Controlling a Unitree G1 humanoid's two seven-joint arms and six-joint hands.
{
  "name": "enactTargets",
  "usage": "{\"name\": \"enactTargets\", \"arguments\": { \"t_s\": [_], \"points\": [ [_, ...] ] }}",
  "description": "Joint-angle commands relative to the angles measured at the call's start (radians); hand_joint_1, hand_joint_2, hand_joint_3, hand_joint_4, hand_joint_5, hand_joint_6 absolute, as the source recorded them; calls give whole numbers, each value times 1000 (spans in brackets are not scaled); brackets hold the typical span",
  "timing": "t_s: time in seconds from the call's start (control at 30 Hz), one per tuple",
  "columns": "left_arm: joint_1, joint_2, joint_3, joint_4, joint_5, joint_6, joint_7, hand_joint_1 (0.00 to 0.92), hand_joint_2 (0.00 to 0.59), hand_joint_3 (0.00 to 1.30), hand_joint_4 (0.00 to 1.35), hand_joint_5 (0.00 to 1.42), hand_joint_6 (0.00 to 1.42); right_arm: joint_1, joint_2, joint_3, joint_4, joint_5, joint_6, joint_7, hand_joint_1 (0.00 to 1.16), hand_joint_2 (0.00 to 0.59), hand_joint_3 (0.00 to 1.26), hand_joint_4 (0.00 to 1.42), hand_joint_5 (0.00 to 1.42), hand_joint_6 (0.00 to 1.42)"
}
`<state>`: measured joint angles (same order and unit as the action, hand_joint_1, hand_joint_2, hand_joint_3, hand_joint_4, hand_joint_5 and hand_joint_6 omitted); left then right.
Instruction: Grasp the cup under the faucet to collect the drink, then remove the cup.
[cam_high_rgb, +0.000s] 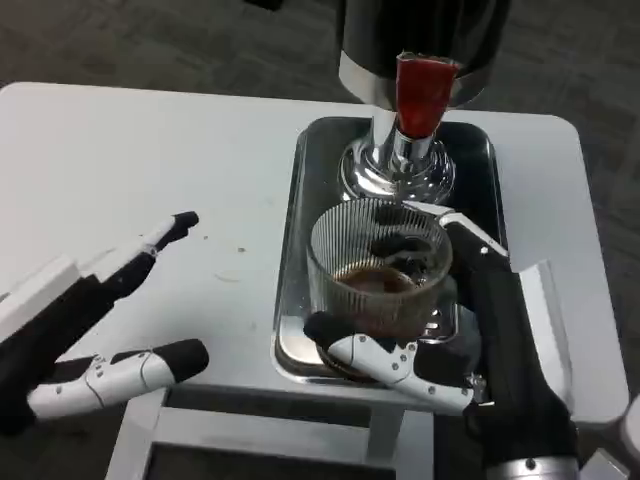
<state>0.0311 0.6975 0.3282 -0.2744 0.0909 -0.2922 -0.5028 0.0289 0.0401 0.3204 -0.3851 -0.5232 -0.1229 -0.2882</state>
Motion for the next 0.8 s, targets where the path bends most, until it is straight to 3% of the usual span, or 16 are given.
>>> {"name": "enactTargets", "arguments": {
  "t_s": [0.03, 0.2, 0.8],
  "points": [
    [42, 12, 22, -56, 23, -42, 14, 0, 44, 0, 0, 0, 0, 42, 12, 24, -84, 5, -8, 28, 770, 192, 686, 741, 916, 1007],
    [75, 32, 45, -99, 68, -83, 12, 0, 44, 0, 0, 0, 0, 80, 6, 34, -141, 1, 6, 69, 773, 193, 686, 741, 916, 1006],
    [187, 70, 126, -178, 68, -171, -15, 0, 44, 0, 0, 0, 0, 147, -13, 43, -244, 0, 17, 158, 777, 195, 686, 741, 924, 1007]
  ]
}}
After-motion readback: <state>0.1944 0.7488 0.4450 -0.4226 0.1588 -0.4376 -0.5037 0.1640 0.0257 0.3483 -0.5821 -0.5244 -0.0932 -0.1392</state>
